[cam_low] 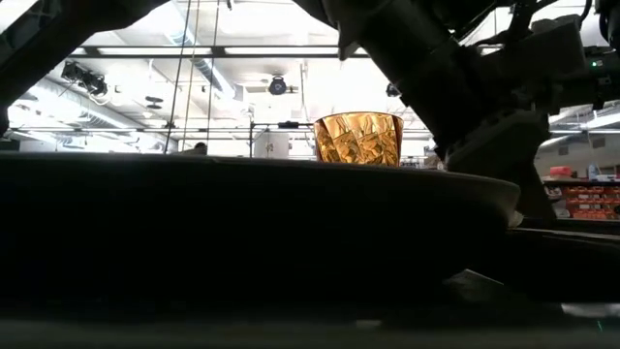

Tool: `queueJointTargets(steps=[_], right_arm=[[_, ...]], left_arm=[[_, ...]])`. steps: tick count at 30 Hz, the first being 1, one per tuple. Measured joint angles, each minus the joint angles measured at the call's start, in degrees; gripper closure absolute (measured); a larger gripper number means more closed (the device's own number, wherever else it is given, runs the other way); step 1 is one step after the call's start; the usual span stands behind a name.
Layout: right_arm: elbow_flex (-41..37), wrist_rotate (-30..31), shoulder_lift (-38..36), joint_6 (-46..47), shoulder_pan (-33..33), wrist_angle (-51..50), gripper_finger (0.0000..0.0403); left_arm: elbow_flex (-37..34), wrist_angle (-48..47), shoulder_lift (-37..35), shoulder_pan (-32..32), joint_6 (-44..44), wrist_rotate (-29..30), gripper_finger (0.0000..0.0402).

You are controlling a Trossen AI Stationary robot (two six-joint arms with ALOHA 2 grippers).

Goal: Pick and place plate/cup/fork/spoon on tray
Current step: Put the orange fork to the left of the black plate on the black tray

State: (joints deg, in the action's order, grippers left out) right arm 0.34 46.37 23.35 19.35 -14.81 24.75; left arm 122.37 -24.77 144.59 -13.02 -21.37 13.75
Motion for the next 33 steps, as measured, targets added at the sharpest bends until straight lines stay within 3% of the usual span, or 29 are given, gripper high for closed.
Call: queueJointTargets(steps=[13,33], right_arm=[[0.02,0.00,-0.02,0.00,0.00,0.02,0.0375],[0.02,-0.02,0.00,0.00,0.00,0.02,0.0375]], left_arm=[[0.11,-0.42,1.84,-0.68,-7.34,2.45,0.0230],[1.57,-3.52,1.78,-2.68,-8.45,-0.39,0.0230]])
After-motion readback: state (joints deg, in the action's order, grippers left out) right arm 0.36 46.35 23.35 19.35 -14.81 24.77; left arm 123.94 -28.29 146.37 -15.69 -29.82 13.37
